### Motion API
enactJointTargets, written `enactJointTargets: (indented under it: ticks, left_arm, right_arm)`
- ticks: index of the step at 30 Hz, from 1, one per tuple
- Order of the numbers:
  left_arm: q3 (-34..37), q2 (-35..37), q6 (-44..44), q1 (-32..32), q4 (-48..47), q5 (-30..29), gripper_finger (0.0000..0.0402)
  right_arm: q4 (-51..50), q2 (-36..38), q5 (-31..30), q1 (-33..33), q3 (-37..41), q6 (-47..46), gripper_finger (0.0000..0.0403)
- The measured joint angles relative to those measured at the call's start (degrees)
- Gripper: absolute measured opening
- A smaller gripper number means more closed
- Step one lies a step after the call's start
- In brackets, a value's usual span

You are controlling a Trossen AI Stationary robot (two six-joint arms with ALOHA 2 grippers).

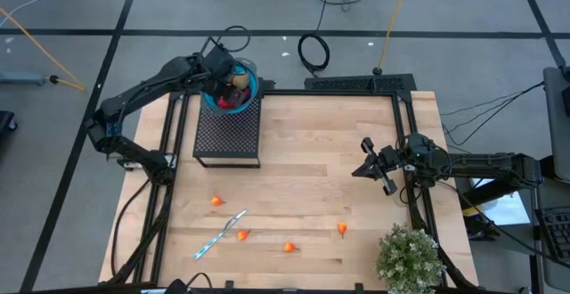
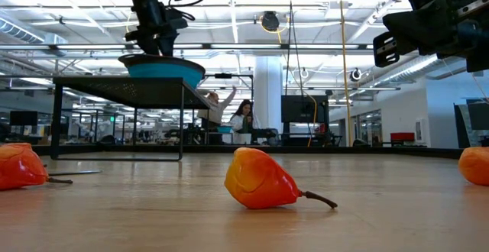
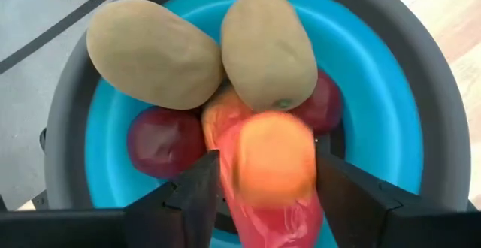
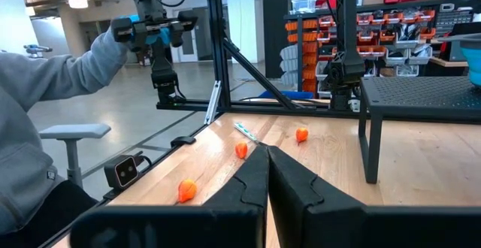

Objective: Pick & Place Fruit
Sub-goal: Put the tangerine into the blue strainer bowl on the shelf, then put the top left peach into the blue strainer bowl on the shelf

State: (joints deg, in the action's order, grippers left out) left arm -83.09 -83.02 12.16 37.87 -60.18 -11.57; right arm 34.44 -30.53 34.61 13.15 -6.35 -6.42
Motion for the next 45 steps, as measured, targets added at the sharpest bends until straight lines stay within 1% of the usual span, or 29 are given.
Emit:
enactJointTargets:
  ticks: [5, 7, 11, 14, 20, 26, 29, 34, 38, 40, 45]
  left_arm:
    - [0.00, 0.12, -0.44, -0.01, 0.13, 0.14, 0.0241]
    - [-0.03, 0.97, 0.43, -0.02, 0.18, 1.20, 0.0248]
    - [-0.87, 5.11, 4.89, -1.35, 0.00, 3.94, 0.0250]
    - [-0.90, 8.78, 5.58, -4.44, -0.34, 5.25, 0.0250]
    - [-0.92, 13.44, 12.75, -14.32, -6.39, 5.57, 0.0250]
    - [-0.92, 13.56, 22.85, -27.48, -14.27, 5.61, 0.0250]
    - [-0.92, 12.59, 28.32, -34.18, -16.78, 5.09, 0.0250]
    - [-0.92, 10.57, 37.11, -44.09, -19.49, 0.66, 0.0250]
    - [-0.92, 7.89, 43.77, -50.28, -22.53, -2.40, 0.0250]
    - [-0.92, 6.36, 44.99, -52.72, -24.20, -3.47, 0.0250]
    - [0.94, 2.27, 44.28, -58.08, -25.08, -4.02, 0.0250]
  right_arm:
    - [0.00, 0.00, -0.02, 0.00, 0.00, 0.00, 0.0000]
    - [0.00, 0.01, 0.00, -0.01, 0.00, 0.00, 0.0000]
    - [0.00, 0.01, -0.02, 0.00, 0.00, 0.00, 0.0000]
    - [0.00, 0.01, 0.00, 0.00, 0.00, 0.00, 0.0000]
    - [0.00, 0.01, 0.00, 0.00, 0.00, 0.00, 0.0000]
    - [0.00, 0.00, -0.02, -0.01, 0.00, 0.00, 0.0000]
    - [0.00, -0.02, 0.00, -0.02, 0.00, 0.00, 0.0000]
    - [0.00, 0.01, 0.00, -0.02, 0.00, 0.00, 0.0000]
    - [0.00, 0.01, 0.00, -0.01, 0.00, 0.00, 0.0000]
    - [0.00, -0.01, 0.00, -0.01, 0.00, 0.00, 0.0000]
    - [0.00, -0.02, 0.00, 0.00, 0.00, 0.00, 0.0000]
